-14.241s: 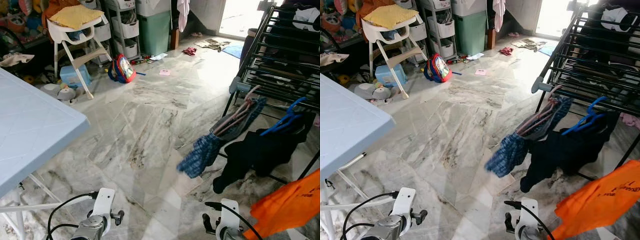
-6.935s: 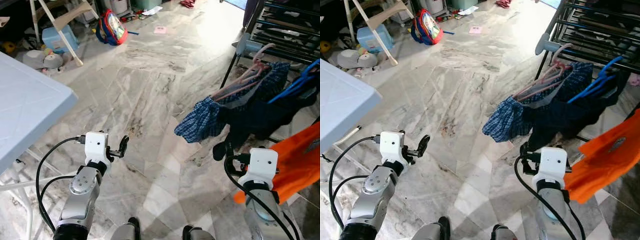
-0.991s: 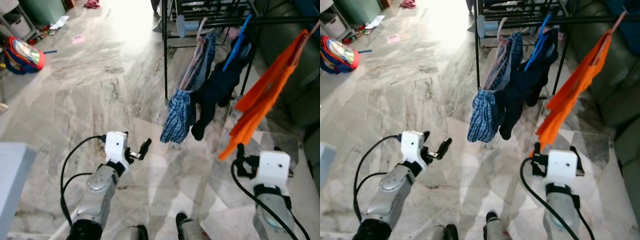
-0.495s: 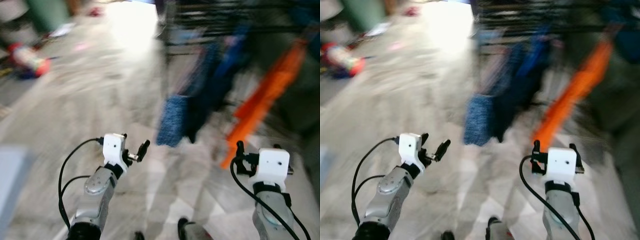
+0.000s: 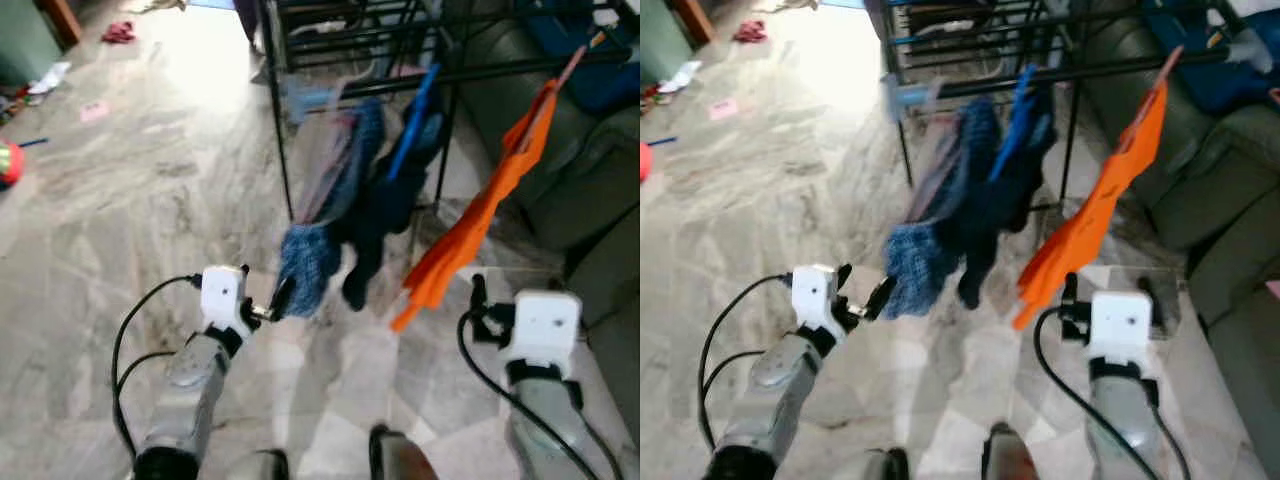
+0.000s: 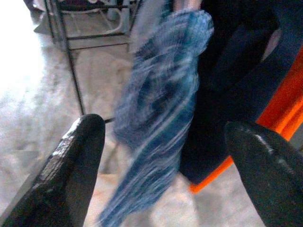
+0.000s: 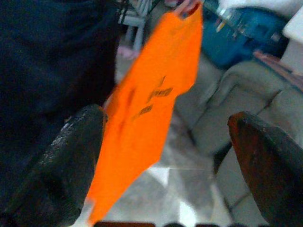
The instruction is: Hang hanger
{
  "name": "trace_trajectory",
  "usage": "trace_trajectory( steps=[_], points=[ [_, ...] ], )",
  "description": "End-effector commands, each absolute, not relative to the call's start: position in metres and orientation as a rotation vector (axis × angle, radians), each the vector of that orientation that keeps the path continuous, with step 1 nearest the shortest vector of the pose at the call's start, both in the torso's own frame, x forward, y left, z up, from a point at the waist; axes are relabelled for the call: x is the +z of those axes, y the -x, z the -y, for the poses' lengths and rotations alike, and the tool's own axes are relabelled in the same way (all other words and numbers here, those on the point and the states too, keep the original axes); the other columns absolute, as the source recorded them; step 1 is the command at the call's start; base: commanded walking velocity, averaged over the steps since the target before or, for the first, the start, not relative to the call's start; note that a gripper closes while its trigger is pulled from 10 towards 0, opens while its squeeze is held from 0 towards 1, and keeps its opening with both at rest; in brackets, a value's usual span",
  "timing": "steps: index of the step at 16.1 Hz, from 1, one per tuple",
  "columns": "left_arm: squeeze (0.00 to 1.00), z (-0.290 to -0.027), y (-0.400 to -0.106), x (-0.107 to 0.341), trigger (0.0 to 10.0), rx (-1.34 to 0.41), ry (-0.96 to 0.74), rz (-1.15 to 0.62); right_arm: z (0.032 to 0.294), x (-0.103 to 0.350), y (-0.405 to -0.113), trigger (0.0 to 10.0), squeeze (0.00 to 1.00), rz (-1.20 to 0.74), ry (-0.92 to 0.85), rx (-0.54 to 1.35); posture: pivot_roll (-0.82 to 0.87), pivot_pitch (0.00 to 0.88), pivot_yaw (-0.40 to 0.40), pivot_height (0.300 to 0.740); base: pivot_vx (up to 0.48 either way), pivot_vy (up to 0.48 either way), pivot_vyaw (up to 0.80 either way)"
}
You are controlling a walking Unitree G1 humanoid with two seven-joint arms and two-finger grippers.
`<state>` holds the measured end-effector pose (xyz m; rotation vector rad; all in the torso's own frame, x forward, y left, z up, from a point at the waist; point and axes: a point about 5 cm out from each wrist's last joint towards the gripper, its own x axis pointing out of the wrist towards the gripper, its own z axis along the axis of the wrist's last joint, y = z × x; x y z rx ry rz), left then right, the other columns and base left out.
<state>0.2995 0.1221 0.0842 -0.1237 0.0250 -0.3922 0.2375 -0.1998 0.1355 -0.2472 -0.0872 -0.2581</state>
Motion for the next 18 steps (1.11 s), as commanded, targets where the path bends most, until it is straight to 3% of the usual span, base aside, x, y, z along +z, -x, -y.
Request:
trace_trajectory(
  steps=[1, 5, 10, 16, 18],
  points=[
    [0.00, -0.128, -0.299, 0.093, 10.0, -0.373, 0.100, 0.013, 0.200, 0.144, -0.233, 10.0, 0.00, 0.128, 0.262, -0.277, -0.07, 0.260, 0.040, 0.740, 0.292, 0.000, 0.00],
    [0.00, -0.143, -0.298, 0.113, 10.0, -0.291, 0.071, 0.088, 0.205, 0.155, -0.231, 10.0, 0.00, 0.181, 0.281, -0.321, -0.07, 0.250, 0.040, 0.740, 0.000, 0.000, 0.00],
    [0.00, -0.155, -0.301, 0.102, 10.0, -0.203, -0.059, 0.090, 0.205, 0.145, -0.229, 10.0, 0.00, 0.167, 0.260, -0.296, -0.08, 0.164, 0.064, 0.740, 0.000, 0.000, 0.00],
    [0.00, -0.141, -0.312, 0.094, 10.0, -0.239, -0.031, 0.014, 0.203, 0.141, -0.230, 10.0, 0.00, 0.155, 0.270, -0.267, -0.13, 0.107, 0.069, 0.740, 0.000, 0.000, 0.00],
    [0.00, -0.137, -0.315, 0.087, 10.0, -0.267, -0.043, -0.003, 0.198, 0.131, -0.229, 10.0, 0.00, 0.133, 0.236, -0.287, -0.12, 0.040, 0.066, 0.740, 0.000, 0.000, 0.00]
  ],
)
